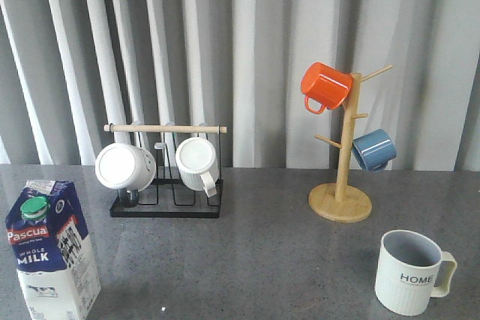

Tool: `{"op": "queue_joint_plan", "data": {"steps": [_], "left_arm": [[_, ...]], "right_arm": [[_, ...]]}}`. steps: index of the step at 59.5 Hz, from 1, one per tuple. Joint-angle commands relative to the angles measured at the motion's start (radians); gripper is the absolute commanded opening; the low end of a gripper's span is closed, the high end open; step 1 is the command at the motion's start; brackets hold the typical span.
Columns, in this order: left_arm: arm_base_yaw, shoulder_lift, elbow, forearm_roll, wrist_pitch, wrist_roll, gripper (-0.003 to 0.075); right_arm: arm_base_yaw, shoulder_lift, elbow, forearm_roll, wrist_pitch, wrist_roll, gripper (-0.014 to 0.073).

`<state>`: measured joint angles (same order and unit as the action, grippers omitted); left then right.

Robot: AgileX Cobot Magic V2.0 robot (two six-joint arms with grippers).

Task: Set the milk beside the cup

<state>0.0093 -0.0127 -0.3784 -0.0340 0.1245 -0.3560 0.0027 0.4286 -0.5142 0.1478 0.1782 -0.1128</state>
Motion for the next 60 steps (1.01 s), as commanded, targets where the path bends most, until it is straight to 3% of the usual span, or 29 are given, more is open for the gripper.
{"op": "queue_joint_plan", "data": {"steps": [1,14,26,32,41,51,60], "left_arm": [[-0.001,-0.009,-0.03,-0.034,-0.057,-0.032,0.0231],[-0.001,-0.009,-0.03,-0.137,-0.051,-0.057,0.0377],[-0.001,-0.009,-0.031,-0.136,-0.199,-0.083,0.0384],[-0.001,0.026,-0.063,-0.129,-0.041,-0.044,0.0385],[-0.001,0.142,-0.157,-0.135,0.207,0.124,0.0407],[-0.001,0.285,-0.27,-0.137,0.318,0.252,0.0501],[-0.001,0.372,-0.333,-0.137,0.33,0.322,0.0571]], "right_arm": [[-0.007,0.012,-0.035,0.031,-0.105,0.001,0.0606],[-0.007,0.008,-0.035,0.084,-0.221,0.001,0.057],[-0.007,0.006,-0.035,0.084,-0.242,0.017,0.0549],[-0.007,0.009,-0.036,0.054,-0.229,0.006,0.0549],[-0.007,0.009,-0.036,0.053,-0.201,-0.011,0.0549],[-0.007,0.006,-0.036,0.048,-0.193,-0.033,0.0549],[-0.007,0.006,-0.036,0.062,-0.197,-0.015,0.0549]]}}
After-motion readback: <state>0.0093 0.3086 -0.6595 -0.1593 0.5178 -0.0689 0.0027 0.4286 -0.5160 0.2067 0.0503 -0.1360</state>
